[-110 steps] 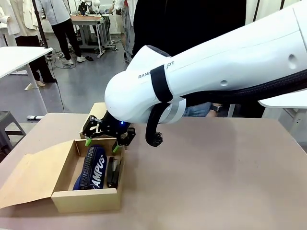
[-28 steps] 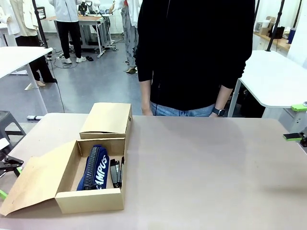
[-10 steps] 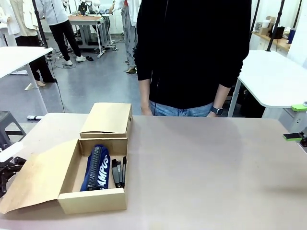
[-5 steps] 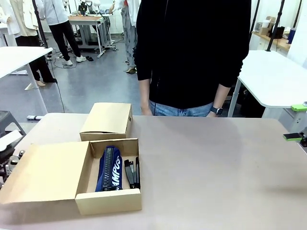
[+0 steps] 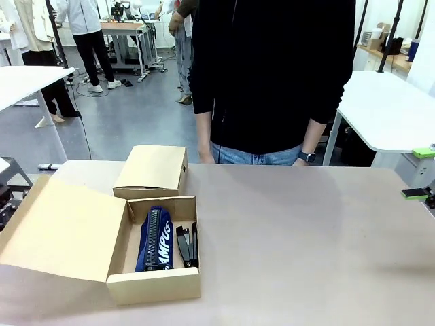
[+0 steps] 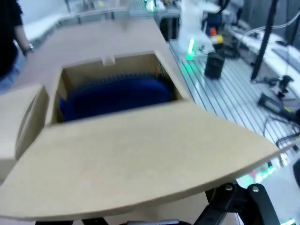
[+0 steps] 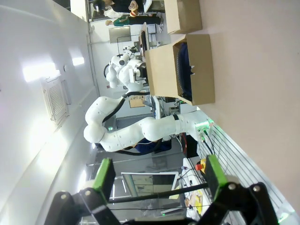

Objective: Place items inside the box.
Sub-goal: Close the lid of the Mailer Box closest to the robot.

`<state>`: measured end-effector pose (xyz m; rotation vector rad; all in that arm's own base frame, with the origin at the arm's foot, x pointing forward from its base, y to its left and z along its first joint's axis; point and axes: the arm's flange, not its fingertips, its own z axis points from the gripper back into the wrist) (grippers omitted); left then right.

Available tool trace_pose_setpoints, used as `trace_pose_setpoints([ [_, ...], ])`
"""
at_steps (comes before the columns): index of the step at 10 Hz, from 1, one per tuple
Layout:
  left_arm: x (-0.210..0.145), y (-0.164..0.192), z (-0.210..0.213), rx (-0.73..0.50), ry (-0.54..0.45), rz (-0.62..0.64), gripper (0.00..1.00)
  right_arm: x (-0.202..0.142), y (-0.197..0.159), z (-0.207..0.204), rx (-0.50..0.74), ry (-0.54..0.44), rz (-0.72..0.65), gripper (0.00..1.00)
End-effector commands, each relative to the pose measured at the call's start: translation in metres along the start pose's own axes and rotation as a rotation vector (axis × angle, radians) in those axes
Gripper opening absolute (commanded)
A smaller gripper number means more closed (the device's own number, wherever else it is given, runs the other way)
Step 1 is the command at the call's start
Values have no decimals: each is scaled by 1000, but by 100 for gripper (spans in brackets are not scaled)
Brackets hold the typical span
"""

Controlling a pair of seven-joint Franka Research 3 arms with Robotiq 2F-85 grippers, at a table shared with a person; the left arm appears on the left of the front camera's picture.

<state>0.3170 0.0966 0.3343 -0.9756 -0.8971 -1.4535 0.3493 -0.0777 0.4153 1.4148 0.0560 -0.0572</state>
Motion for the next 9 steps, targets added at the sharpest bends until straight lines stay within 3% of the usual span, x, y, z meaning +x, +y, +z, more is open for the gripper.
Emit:
trace_pose_setpoints([
  [1, 44, -13, -34, 52, -48, 7, 100, 1, 6, 2, 9, 1, -18, 100],
  [3, 90, -15, -85, 123, -80, -22, 100, 1, 6, 2, 9, 1, -18, 100],
  [5, 111, -10, -146, 188, -32, -87, 100, 1, 6, 2, 9, 1, -18, 100],
  [9, 74, -17, -234, 259, 202, -105, 100, 1, 6, 2, 9, 1, -18, 100],
])
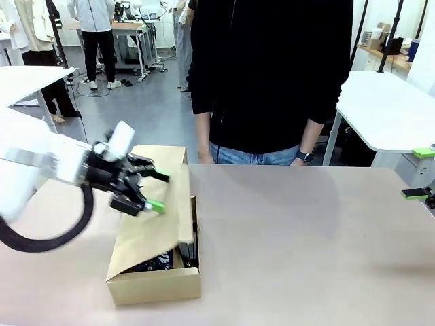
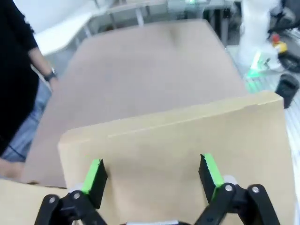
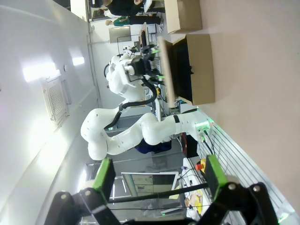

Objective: Place items inside the box.
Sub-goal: Close the lid of the Mailer Box closest to the robot.

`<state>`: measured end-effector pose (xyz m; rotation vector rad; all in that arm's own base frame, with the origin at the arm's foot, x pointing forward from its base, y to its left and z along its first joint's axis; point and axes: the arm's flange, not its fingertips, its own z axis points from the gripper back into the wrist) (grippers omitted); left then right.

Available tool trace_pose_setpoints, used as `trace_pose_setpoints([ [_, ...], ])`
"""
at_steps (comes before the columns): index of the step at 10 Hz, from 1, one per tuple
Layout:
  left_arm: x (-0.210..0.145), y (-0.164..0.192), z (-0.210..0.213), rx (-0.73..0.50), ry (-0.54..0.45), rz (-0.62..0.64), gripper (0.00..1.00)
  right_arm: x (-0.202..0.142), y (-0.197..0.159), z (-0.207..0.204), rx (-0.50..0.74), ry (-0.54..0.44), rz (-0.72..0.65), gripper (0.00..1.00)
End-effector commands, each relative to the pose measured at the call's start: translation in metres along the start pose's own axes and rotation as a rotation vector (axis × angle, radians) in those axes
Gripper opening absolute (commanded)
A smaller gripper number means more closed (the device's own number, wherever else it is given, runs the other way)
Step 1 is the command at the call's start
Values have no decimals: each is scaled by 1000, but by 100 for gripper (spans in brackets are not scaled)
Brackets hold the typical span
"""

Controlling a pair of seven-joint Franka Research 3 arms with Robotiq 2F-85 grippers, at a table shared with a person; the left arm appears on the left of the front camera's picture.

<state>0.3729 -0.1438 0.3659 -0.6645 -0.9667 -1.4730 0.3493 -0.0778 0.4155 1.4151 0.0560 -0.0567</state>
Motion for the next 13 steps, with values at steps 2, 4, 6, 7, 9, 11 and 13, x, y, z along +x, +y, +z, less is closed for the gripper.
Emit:
trace_pose_setpoints([
  [2, -42, -114, -27, 50, 86, 42, 100, 1, 6, 2, 9, 1, -18, 100],
  [4, -43, -114, -23, 60, 76, 34, 100, 1, 6, 2, 9, 1, -18, 100],
  [6, -33, -110, -1, -7, 16, 106, 100, 1, 6, 2, 9, 1, -18, 100],
  [7, -25, -107, 15, -63, -27, 175, 100, 1, 6, 2, 9, 1, -18, 100],
  [9, -2, -96, 69, -148, -169, 323, 100, 1, 6, 2, 9, 1, -18, 100],
  [11, 14, -96, 127, -143, -263, 683, 100, 1, 6, 2, 9, 1, -18, 100],
  [13, 9, -88, 186, -163, -392, 1040, 100, 1, 6, 2, 9, 1, -18, 100],
])
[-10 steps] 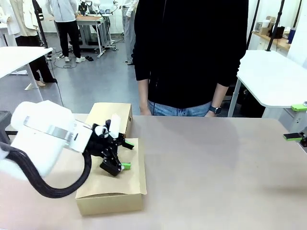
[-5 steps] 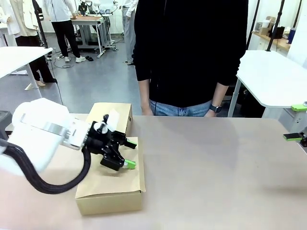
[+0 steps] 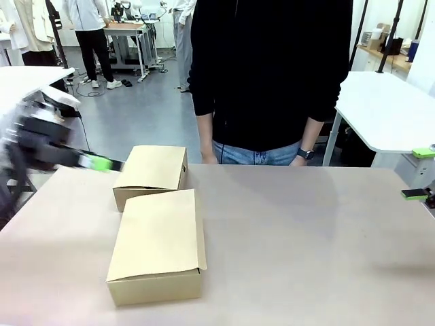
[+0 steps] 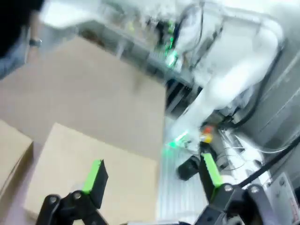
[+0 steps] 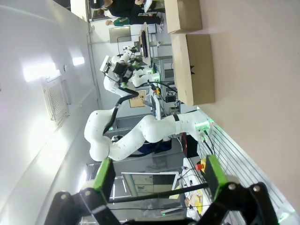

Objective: Place items inside the box.
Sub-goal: Close the lid of the Mailer Box closest to the robot.

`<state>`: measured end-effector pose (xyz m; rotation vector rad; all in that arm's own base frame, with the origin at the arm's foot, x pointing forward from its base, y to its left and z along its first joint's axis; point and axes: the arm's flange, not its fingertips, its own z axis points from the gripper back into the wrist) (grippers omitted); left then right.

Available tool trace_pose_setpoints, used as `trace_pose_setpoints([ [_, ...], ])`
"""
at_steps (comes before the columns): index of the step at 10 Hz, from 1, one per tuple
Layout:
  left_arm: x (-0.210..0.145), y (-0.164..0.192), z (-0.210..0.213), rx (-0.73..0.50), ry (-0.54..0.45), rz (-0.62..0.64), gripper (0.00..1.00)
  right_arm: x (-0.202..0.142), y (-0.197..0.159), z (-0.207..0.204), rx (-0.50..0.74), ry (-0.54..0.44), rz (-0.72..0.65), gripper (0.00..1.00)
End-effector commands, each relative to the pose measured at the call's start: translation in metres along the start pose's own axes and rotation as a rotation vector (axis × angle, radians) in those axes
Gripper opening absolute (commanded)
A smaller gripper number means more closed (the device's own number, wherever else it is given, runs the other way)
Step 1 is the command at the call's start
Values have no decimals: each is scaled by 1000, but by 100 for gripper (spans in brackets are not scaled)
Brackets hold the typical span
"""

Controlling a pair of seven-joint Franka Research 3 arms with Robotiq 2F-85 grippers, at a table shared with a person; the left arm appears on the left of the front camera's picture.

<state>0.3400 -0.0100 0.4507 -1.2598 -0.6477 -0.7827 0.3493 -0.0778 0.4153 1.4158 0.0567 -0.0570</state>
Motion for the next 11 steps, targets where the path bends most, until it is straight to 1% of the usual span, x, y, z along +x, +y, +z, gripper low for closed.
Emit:
trace_pose_setpoints([
  [1, -50, -55, 49, -39, -94, 383, 100, 1, 6, 2, 8, 1, -18, 100],
  [3, -64, -34, 100, 1, -161, 594, 100, 1, 6, 2, 8, 1, -18, 100],
  [4, -79, -15, 123, 17, -217, 666, 100, 1, 6, 2, 8, 1, -18, 100],
  [5, -96, 3, 131, 94, -240, 638, 100, 1, 6, 2, 8, 1, -18, 100],
  [6, -68, -27, 126, 17, -158, 597, 100, 1, 6, 2, 8, 1, -18, 100],
  [11, -68, -27, 126, 17, -158, 597, 100, 1, 6, 2, 8, 1, -18, 100],
])
